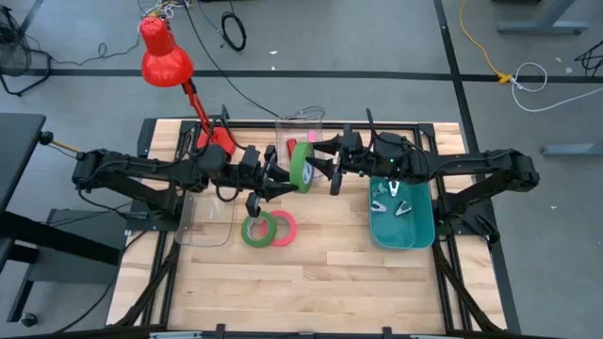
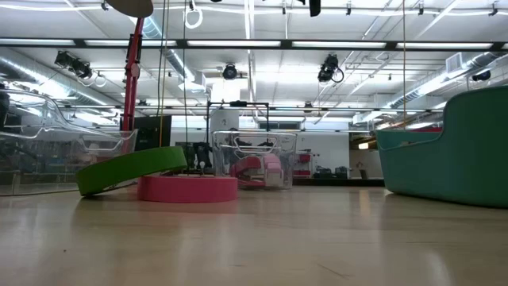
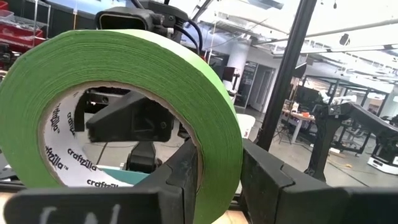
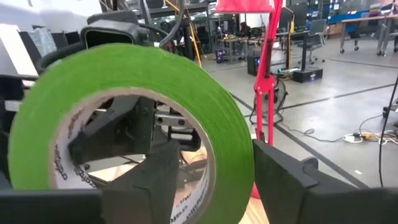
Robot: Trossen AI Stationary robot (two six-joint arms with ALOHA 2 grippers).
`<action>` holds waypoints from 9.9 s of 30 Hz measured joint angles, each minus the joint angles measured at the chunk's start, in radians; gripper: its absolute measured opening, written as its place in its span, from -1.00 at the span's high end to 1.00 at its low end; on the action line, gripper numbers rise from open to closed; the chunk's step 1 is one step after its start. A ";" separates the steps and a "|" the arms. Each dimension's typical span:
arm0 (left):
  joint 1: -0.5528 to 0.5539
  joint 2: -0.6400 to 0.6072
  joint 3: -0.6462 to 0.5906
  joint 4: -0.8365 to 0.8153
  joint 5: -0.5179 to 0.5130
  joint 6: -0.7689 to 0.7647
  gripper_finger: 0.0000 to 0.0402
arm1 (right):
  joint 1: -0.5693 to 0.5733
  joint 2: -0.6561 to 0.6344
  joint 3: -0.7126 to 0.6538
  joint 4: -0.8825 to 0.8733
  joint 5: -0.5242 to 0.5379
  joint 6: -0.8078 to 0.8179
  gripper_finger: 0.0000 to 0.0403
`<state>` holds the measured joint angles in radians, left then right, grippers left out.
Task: Pick and place Stapler, Stapler remover, tape
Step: Put the bottom green tape into the left transparent bin, then put the green tape into the left transparent bin
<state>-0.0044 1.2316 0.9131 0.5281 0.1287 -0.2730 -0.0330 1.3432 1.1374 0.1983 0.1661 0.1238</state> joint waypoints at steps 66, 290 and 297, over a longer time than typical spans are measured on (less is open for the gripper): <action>0.000 -0.363 0.415 -1.440 -0.101 0.086 0.49 | 0.041 -0.238 0.000 -0.223 -0.081 0.019 0.72; -0.071 0.307 -0.102 -1.047 -0.221 0.354 0.44 | 0.041 -0.237 0.000 -0.282 -0.077 0.006 0.72; -0.071 0.307 -0.057 -1.052 -0.217 0.355 0.46 | 0.041 -0.237 0.000 -0.281 -0.077 0.006 0.72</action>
<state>-0.0757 1.5387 0.8560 -0.5238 -0.0887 0.0815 0.0082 1.1061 1.1370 -0.0830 0.0892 0.1299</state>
